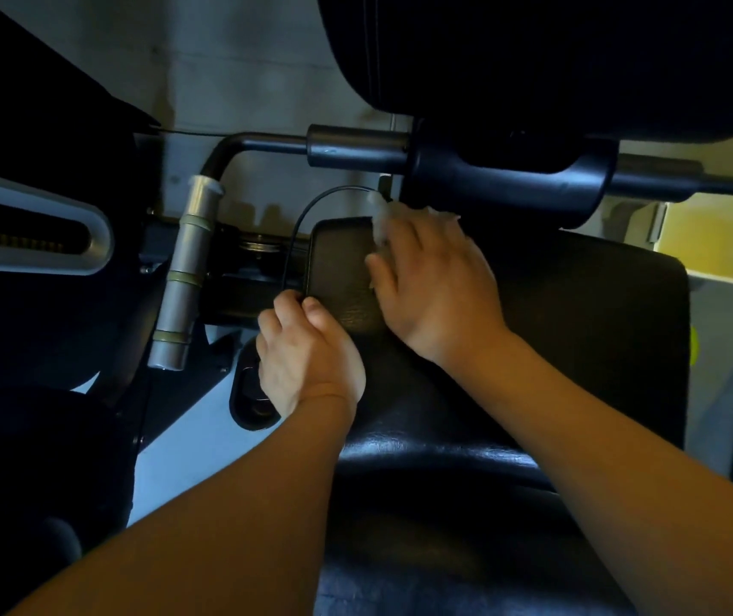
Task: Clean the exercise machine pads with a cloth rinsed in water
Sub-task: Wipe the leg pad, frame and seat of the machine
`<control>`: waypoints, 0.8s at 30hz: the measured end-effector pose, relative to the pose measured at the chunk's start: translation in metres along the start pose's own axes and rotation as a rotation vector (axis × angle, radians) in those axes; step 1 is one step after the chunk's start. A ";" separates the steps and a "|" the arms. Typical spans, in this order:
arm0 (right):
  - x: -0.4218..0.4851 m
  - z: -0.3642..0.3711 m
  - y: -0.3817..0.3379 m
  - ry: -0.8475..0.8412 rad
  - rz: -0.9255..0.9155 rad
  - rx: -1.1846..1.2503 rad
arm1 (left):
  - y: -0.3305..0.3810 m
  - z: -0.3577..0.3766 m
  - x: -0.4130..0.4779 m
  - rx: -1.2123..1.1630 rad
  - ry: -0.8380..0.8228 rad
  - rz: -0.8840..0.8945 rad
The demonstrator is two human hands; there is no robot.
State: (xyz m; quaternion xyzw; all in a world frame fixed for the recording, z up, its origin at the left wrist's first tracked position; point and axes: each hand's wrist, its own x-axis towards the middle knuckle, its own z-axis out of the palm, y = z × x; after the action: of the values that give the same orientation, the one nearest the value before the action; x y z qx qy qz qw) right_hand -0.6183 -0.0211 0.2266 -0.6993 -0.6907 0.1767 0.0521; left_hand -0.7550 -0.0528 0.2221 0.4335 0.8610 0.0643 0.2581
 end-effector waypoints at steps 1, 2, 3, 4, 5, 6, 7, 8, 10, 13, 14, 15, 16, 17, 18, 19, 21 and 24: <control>-0.002 0.002 0.000 -0.028 -0.015 0.007 | 0.000 0.001 0.000 0.001 0.002 -0.003; 0.000 0.004 0.000 -0.050 -0.020 0.007 | 0.000 0.001 0.001 0.003 0.005 -0.006; 0.005 0.005 0.002 -0.071 -0.008 0.007 | 0.000 0.001 0.000 0.006 0.006 -0.001; 0.014 0.005 0.003 -0.097 0.012 0.010 | 0.000 0.001 0.000 0.009 0.008 0.005; 0.023 0.005 0.003 -0.127 0.026 0.012 | 0.000 0.001 0.000 0.012 0.012 0.008; 0.030 0.006 0.004 -0.143 0.031 0.010 | -0.001 0.001 0.000 0.012 0.016 0.012; 0.033 0.008 0.004 -0.153 0.026 0.001 | -0.001 0.001 0.001 0.011 0.018 0.013; 0.031 0.008 0.007 -0.153 0.024 -0.008 | -0.002 0.001 0.000 0.009 0.020 0.015; 0.021 0.005 0.022 -0.134 0.027 -0.021 | -0.002 0.001 0.000 0.002 0.017 0.012; 0.007 -0.008 0.056 -0.092 0.053 -0.093 | -0.004 0.001 0.002 0.000 0.016 0.022; 0.003 -0.014 0.063 -0.078 0.078 -0.134 | -0.005 0.001 0.000 -0.006 0.016 0.028; 0.003 -0.016 0.067 -0.069 0.109 -0.162 | -0.005 0.001 0.001 -0.004 0.015 0.032; 0.004 -0.017 0.067 -0.061 0.133 -0.177 | -0.005 0.002 0.002 -0.003 0.017 0.036; 0.006 -0.016 0.063 -0.057 0.138 -0.171 | -0.005 0.002 0.002 -0.003 0.016 0.041; 0.008 -0.014 0.056 -0.063 0.129 -0.139 | -0.006 0.001 0.002 -0.006 0.017 0.045; 0.012 -0.011 0.048 -0.074 0.112 -0.092 | -0.006 0.001 0.001 -0.006 0.017 0.047; 0.015 -0.006 0.031 -0.086 0.069 -0.018 | -0.006 0.002 0.001 -0.002 0.021 0.049; 0.008 0.004 0.017 -0.067 -0.043 0.000 | -0.006 0.002 0.001 -0.002 0.028 0.057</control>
State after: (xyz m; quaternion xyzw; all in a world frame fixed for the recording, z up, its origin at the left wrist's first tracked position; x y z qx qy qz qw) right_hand -0.6031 -0.0145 0.2161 -0.6780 -0.7069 0.1986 0.0326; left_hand -0.7586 -0.0561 0.2186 0.4569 0.8517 0.0786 0.2443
